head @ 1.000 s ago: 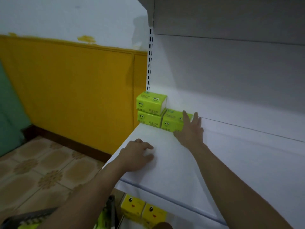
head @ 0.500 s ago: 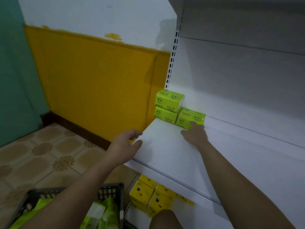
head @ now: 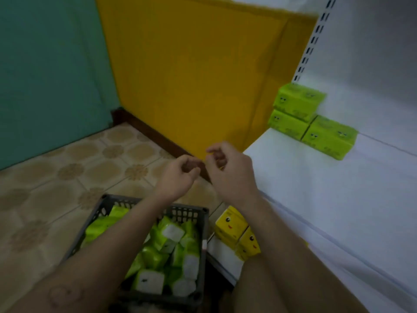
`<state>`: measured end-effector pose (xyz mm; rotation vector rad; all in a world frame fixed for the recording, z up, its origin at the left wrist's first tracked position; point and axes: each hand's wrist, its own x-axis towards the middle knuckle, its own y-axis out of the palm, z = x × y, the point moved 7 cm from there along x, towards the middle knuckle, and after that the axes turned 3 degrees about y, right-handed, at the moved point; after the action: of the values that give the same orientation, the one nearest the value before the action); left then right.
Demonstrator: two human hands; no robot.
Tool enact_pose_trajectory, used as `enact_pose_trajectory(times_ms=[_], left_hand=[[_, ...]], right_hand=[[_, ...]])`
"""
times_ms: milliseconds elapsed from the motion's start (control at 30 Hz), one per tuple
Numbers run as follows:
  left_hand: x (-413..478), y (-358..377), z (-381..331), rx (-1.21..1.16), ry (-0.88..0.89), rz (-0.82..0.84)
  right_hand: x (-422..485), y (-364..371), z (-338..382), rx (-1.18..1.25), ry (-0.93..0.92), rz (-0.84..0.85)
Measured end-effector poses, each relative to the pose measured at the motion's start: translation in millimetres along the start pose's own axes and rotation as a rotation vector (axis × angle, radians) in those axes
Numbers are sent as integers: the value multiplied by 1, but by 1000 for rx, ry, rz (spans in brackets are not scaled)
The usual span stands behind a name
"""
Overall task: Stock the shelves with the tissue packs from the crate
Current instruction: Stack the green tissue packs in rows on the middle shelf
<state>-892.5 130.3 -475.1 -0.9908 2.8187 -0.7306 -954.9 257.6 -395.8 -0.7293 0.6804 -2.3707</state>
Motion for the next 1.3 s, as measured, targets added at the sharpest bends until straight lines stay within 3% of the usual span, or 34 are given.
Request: enact_pose_trajectory(times_ms=[67, 167, 300, 367, 467, 567, 767, 867, 1000, 1100, 1233, 1300], left_hand=[[-11, -10, 46, -26, -151, -16], [-29, -16, 124, -50, -389, -10], [-61, -9, 227, 110, -629, 49], [-80, 7, 268, 234, -679, 161], [-109, 48, 315, 489, -643, 484], [-126, 81, 349, 901, -428, 767], [-108, 96, 358, 1215, -29, 915], [-103, 93, 362, 1257, -3, 911], [-102, 80, 357, 1146, -124, 751], [-91, 49, 337, 880, -291, 463], [-85, -8, 302, -45, -605, 21], [-91, -20, 277, -358, -698, -36]], right_hand=[[-19, 63, -9, -31, 15, 218], [-45, 146, -59, -87, 176, 521], [-85, 216, -149, -138, 431, 744], [-114, 245, -186, -215, 501, 854], [-150, 286, -212, -274, 535, 1032], [-159, 311, -224, -275, 520, 1095], [-142, 313, -243, -275, 544, 1069], [-139, 310, -242, -245, 563, 1036], [-141, 300, -232, -232, 541, 1022], [-130, 285, -218, -199, 553, 966], [-107, 242, -200, 16, 716, 755], [-109, 222, -188, 243, 893, 725]])
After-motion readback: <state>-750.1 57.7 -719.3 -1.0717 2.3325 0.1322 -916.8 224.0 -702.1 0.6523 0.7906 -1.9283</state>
